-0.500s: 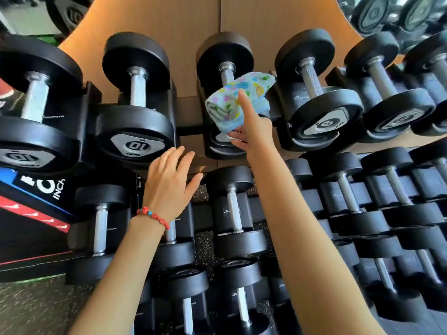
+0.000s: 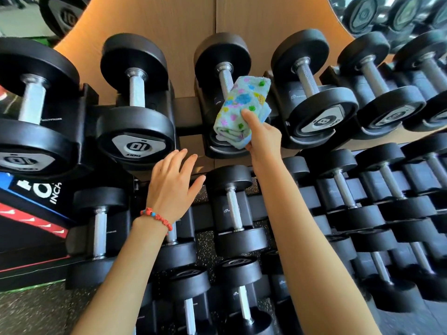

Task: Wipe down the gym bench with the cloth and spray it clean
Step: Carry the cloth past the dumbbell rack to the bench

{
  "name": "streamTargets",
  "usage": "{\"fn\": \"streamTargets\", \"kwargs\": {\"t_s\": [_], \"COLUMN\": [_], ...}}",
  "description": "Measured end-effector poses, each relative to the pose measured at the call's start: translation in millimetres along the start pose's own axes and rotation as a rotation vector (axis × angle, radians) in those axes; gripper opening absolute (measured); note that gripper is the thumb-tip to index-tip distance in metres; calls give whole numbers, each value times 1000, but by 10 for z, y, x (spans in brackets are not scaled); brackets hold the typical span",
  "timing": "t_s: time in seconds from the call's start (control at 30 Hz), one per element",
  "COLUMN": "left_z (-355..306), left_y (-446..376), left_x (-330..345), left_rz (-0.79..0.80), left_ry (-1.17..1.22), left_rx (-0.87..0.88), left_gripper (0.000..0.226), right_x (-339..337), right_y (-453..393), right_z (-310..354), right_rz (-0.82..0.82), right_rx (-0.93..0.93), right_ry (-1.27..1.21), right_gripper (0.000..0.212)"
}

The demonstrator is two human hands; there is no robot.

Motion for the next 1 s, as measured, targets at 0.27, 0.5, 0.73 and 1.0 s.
{"fn": "streamTargets", "kwargs": {"t_s": [0.27, 0.5, 0.73, 1.0], "left_z": [23, 46, 36, -280], "left_y": [141, 271, 473, 802], "left_x": [-25, -101, -58, 318], "left_rz": [29, 30, 50, 185], "left_ry": [20, 29, 61, 109], "left_rx": [-10, 3, 67, 190], "left_gripper": [45, 46, 46, 46], "right_x": [-26, -88, -384, -1013], "right_y": [190, 398, 848, 1531], "right_z": [-256, -435, -675, -1143], "right_rz": [75, 16, -72, -235], "right_rx": [6, 39, -96, -67], "right_ry": [-79, -6, 122, 261], "right_gripper": [13, 35, 10, 10]}}
Point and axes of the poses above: each hand's wrist, its own y-axis away from the middle knuckle, its own x-axis out of the palm, z = x × y, the point moved 7 cm from there along -y, towards the middle knuckle, and after that the axes turned 9 degrees about y, right-handed, at the moved point
